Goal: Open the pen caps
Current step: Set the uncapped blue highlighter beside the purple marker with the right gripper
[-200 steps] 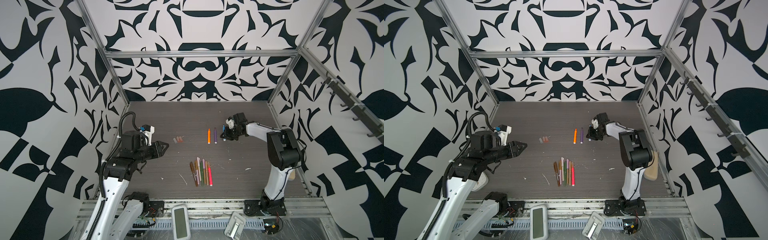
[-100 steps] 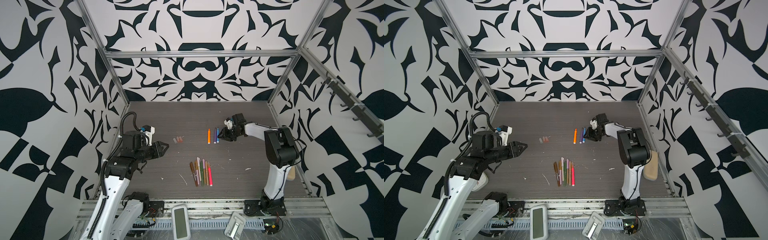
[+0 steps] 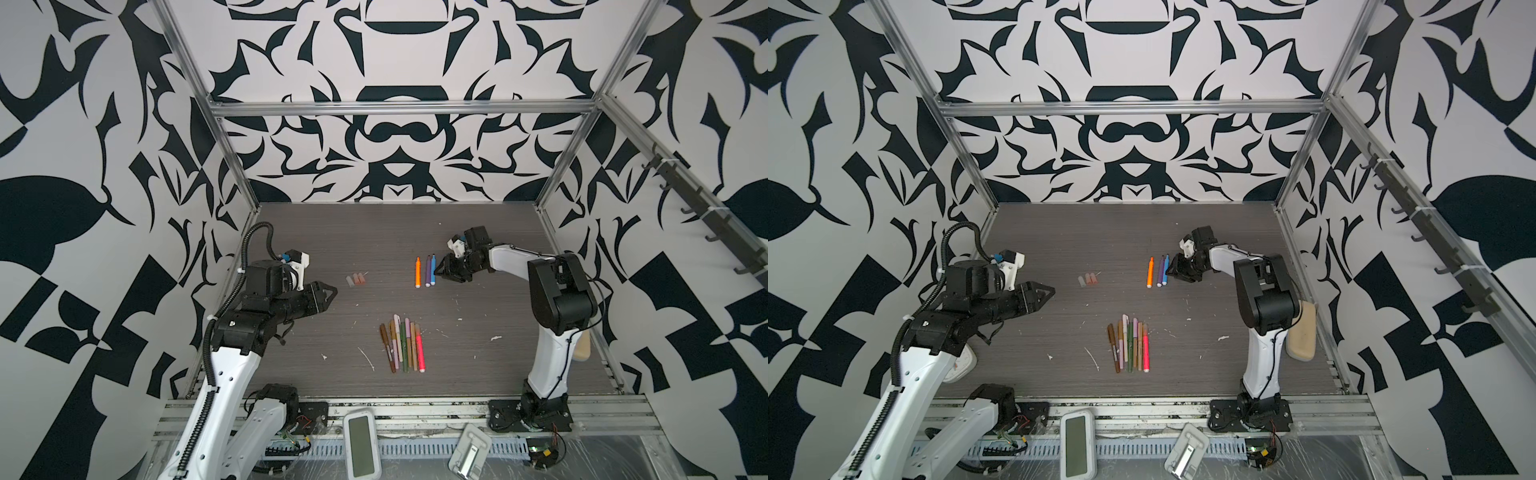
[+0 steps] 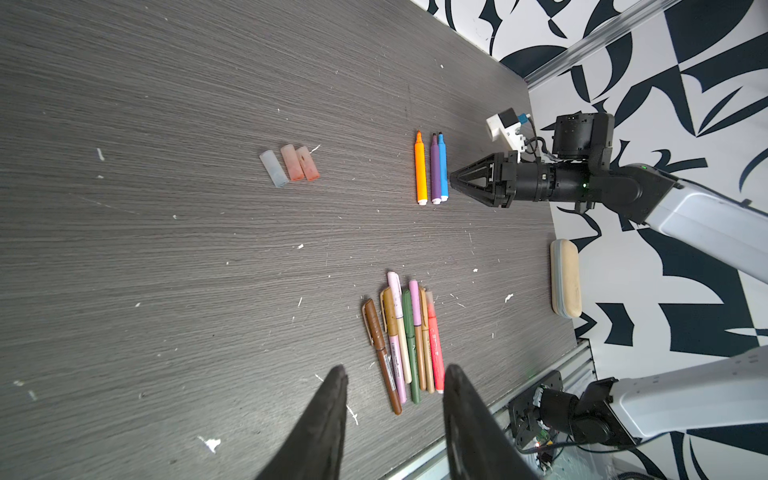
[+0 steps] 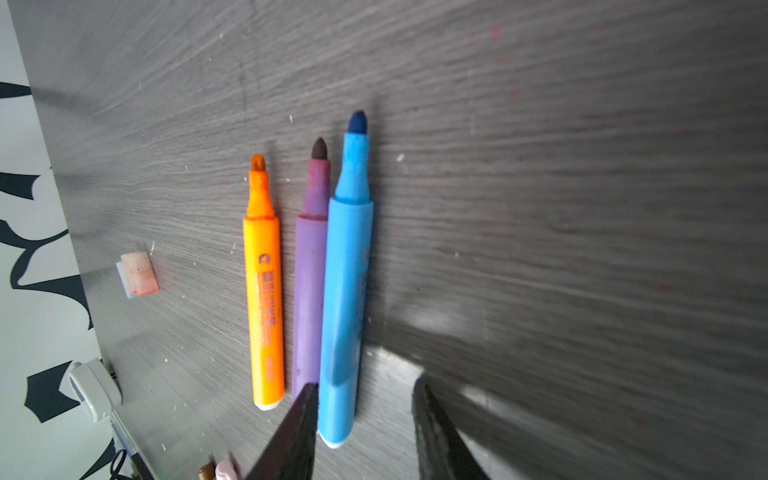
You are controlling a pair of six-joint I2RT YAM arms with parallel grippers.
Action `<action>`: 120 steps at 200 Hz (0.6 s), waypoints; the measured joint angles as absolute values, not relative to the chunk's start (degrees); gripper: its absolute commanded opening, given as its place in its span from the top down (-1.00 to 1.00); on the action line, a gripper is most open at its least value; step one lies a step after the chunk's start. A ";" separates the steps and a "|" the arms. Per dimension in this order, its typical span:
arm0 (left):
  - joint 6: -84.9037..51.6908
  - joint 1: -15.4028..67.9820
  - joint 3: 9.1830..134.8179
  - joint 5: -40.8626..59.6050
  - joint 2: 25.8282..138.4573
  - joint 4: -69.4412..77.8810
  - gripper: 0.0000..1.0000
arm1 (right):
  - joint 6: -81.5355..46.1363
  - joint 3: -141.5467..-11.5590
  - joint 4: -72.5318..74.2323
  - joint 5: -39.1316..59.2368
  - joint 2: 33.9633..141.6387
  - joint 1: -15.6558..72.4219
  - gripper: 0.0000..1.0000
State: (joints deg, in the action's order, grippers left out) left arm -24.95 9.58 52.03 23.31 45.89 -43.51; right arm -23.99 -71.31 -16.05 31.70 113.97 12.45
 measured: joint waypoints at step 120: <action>-24.95 9.58 52.03 23.27 45.89 -43.48 0.16 | -25.32 -74.43 -15.88 34.57 117.58 13.54 0.50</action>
